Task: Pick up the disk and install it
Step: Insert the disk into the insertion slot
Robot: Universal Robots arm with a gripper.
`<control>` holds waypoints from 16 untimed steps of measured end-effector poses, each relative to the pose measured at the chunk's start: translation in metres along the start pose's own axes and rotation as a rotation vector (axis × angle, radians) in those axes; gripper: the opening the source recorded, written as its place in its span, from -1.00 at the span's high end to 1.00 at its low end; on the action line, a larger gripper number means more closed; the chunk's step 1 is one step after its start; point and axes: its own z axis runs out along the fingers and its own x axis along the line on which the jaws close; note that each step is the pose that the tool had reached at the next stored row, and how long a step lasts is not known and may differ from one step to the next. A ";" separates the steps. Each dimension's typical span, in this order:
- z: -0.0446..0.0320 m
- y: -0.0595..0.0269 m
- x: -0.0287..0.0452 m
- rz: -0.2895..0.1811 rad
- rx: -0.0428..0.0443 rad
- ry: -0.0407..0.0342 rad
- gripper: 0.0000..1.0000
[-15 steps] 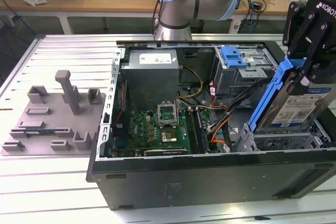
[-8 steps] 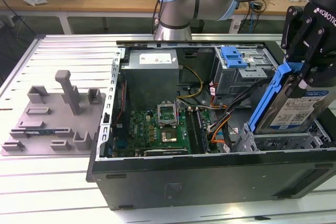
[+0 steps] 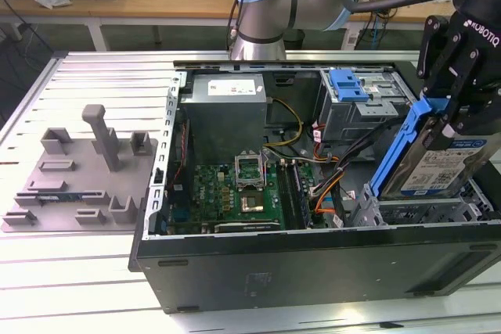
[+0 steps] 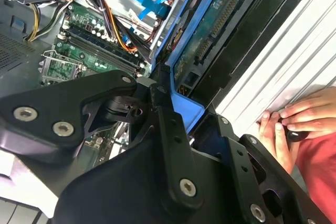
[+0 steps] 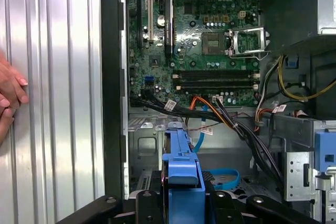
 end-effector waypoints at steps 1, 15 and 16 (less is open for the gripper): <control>0.0007 0.0000 0.0000 0.000 0.0001 0.0000 0.26; 0.0159 0.0001 0.0002 0.000 0.0048 -0.0001 0.26; 0.0174 0.0001 0.0003 0.000 0.0057 -0.0001 0.26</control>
